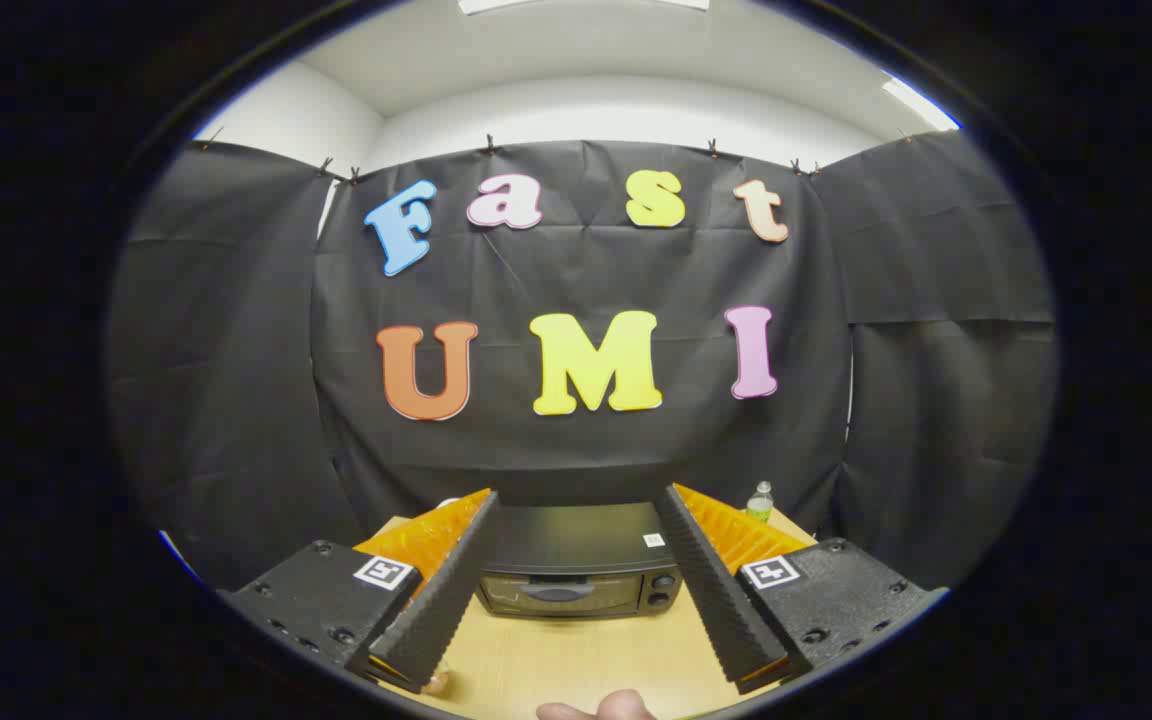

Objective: Open the toaster oven, put the food inside, and close the toaster oven door.

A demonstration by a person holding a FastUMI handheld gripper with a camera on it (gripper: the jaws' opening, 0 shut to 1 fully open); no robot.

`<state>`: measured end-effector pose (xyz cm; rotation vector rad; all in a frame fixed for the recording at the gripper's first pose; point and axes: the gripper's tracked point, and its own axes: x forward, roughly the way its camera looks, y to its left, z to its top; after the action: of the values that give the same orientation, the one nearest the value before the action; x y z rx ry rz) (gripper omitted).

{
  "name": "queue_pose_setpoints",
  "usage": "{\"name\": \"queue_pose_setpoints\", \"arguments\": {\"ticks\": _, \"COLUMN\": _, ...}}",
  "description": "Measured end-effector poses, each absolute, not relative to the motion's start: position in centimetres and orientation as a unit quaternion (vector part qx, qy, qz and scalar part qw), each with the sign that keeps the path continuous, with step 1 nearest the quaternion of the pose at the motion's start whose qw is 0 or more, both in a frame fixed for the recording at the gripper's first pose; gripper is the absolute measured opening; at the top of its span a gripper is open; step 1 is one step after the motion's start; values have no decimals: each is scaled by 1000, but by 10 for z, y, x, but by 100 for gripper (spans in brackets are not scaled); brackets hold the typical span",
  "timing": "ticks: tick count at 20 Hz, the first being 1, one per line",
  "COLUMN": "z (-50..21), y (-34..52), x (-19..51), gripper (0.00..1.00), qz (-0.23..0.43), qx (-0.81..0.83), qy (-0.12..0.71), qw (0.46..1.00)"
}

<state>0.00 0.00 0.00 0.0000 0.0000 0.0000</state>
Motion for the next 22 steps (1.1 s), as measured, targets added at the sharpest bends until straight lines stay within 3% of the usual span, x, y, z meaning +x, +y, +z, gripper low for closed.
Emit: {"name": "queue_pose_setpoints", "arguments": {"ticks": 22, "z": -3, "y": -10, "x": 5, "gripper": 100, "qz": 0, "qx": 0, "qy": 4, "qw": 1000}}
